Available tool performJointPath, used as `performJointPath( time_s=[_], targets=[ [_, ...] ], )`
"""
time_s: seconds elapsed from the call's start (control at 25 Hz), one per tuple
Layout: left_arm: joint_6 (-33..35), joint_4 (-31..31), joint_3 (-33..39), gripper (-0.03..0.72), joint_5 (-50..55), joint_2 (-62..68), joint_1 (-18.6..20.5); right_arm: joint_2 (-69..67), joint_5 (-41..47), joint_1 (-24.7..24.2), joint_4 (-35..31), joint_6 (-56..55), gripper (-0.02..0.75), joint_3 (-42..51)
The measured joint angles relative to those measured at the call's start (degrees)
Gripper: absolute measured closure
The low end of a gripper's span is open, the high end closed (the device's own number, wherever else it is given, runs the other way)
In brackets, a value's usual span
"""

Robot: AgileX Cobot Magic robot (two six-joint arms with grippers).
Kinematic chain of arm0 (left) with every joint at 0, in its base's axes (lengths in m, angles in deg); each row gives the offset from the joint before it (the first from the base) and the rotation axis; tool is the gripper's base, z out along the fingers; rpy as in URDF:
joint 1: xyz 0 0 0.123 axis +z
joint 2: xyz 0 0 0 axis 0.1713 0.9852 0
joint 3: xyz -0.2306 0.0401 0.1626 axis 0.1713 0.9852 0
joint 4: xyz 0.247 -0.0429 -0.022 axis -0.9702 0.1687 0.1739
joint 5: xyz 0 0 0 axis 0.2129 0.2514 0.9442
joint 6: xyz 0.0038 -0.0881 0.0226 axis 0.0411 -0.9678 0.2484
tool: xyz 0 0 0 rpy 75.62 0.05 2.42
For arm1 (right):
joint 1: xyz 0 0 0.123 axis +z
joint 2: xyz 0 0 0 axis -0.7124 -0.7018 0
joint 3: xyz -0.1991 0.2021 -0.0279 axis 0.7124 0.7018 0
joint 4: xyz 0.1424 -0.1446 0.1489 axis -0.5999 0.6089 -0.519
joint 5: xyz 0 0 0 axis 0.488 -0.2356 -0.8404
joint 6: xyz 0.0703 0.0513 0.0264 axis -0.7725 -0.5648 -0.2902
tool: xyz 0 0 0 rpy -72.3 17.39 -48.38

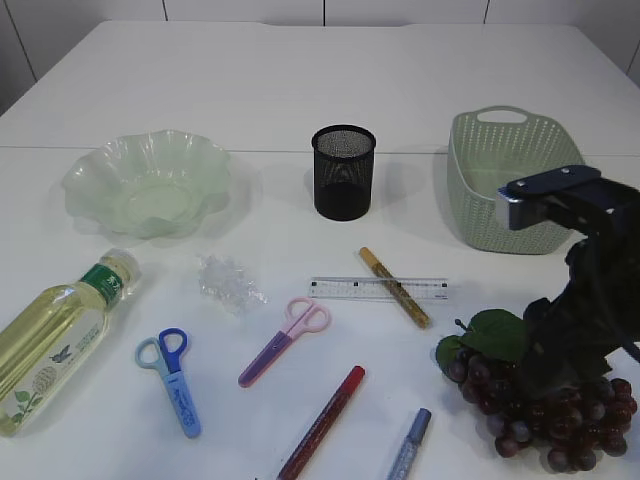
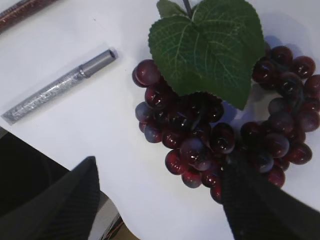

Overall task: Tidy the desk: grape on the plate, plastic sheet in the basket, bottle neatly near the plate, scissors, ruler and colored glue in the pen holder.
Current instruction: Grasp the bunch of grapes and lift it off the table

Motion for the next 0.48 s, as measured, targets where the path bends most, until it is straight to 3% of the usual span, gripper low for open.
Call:
performJointPath(
  time_s=[0.48],
  targets=[
    [0.0,0.2,-0.1,0.251,0.5,0.0,0.0,-11.2,-5.8,0.4,0.5,-0.4,0.153,-0.1]
  ],
)
